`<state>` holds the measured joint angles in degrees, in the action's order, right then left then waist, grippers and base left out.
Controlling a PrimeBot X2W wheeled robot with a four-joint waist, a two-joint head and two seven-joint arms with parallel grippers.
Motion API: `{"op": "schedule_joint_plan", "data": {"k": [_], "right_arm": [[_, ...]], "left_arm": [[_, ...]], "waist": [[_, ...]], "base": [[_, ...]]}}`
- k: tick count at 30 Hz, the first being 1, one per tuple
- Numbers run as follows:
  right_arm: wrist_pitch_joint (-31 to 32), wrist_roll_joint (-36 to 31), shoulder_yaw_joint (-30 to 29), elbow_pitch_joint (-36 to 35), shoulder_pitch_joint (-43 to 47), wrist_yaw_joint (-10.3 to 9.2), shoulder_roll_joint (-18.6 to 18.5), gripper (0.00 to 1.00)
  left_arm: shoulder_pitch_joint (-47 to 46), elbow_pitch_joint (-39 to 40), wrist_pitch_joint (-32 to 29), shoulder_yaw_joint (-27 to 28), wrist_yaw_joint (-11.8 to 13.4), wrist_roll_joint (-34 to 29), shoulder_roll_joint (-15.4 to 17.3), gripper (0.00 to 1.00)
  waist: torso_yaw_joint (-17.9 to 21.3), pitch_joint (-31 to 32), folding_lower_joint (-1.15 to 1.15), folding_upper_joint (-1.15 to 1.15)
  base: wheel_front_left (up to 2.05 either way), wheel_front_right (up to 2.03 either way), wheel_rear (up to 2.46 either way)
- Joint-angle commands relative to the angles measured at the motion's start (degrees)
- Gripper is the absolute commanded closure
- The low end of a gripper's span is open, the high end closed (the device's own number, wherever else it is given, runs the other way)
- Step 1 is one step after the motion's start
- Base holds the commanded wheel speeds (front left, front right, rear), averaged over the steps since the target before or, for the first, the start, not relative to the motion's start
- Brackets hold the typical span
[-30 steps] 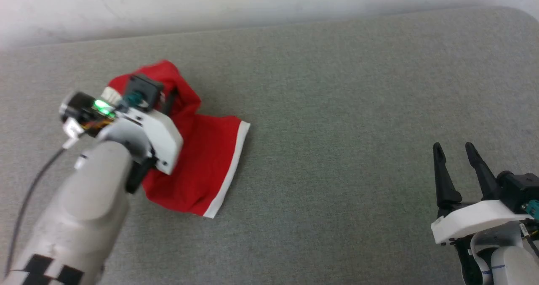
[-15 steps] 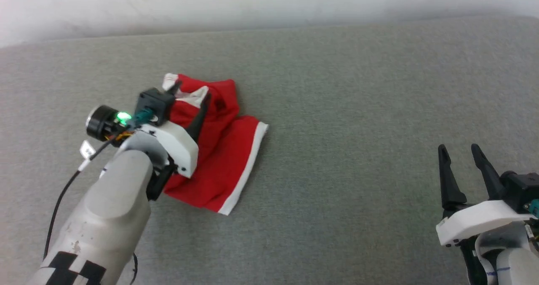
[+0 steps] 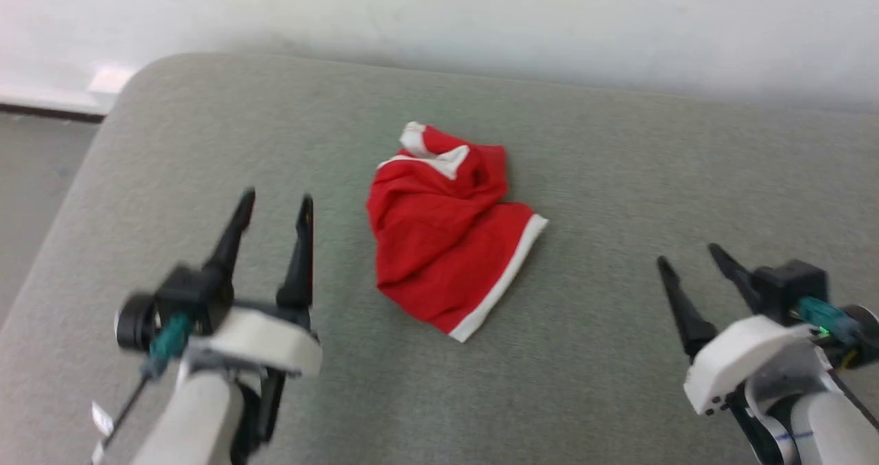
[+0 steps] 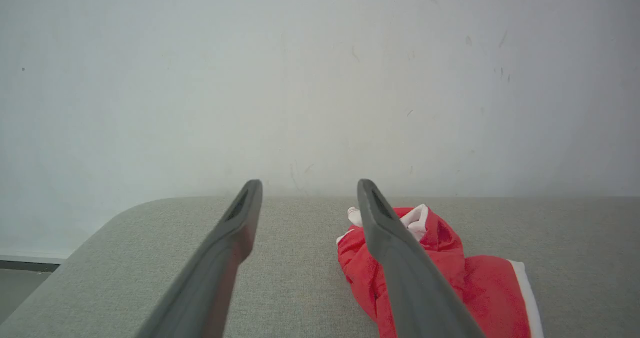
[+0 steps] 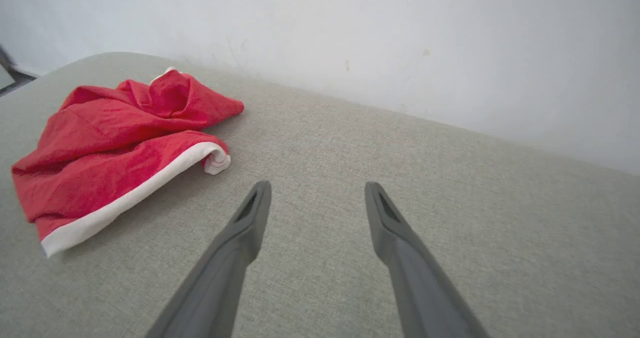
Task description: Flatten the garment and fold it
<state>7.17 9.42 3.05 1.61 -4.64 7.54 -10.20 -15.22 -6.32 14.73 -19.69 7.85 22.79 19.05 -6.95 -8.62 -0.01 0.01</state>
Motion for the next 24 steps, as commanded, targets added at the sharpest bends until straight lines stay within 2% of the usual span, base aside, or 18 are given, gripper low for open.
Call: {"op": "schedule_joint_plan", "data": {"k": [1,3,7,12,19,24], "right_arm": [[1.0,0.6,1.1,0.3,-1.4,-0.05,-0.8,0.00],[3.9,2.1,4.5,1.2,-3.4,-0.05,-3.1,0.00],[9.4,7.5,9.3,4.0,-9.0,-0.05,-5.2,0.00],[16.0,10.3,13.7,11.2,-17.4,-0.05,-7.3,0.00],[23.8,7.9,14.2,25.4,-26.0,-0.05,-8.1,0.00],[24.3,6.1,15.1,32.0,-28.3,-0.05,-7.7,0.00]], "left_arm": [[2.1,1.2,0.3,0.4,0.5,0.0,-0.7,0.00],[6.0,4.2,0.3,1.1,1.1,-1.0,-2.2,0.00],[11.9,7.2,0.3,1.5,1.3,-2.9,-5.8,0.00],[13.9,7.3,0.3,0.6,-0.6,-5.3,-9.5,0.00],[12.4,4.8,0.3,0.2,-3.6,-7.8,-12.7,0.00],[12.7,4.4,0.3,1.1,-4.6,-8.8,-14.0,0.00]], "waist": [[-5.1,0.8,0.01,-0.01],[-6.7,0.4,0.01,-0.01],[-9.4,-0.4,0.01,-0.01],[-13.1,-1.8,0.01,-0.01],[-17.8,-3.4,0.01,-0.01],[-19.4,-3.8,0.01,-0.01]], "base": [[0.00,0.00,0.00],[0.00,0.00,0.00],[0.00,0.00,0.00],[0.00,0.00,0.00],[0.00,0.00,0.00],[0.00,0.00,0.00]]}}
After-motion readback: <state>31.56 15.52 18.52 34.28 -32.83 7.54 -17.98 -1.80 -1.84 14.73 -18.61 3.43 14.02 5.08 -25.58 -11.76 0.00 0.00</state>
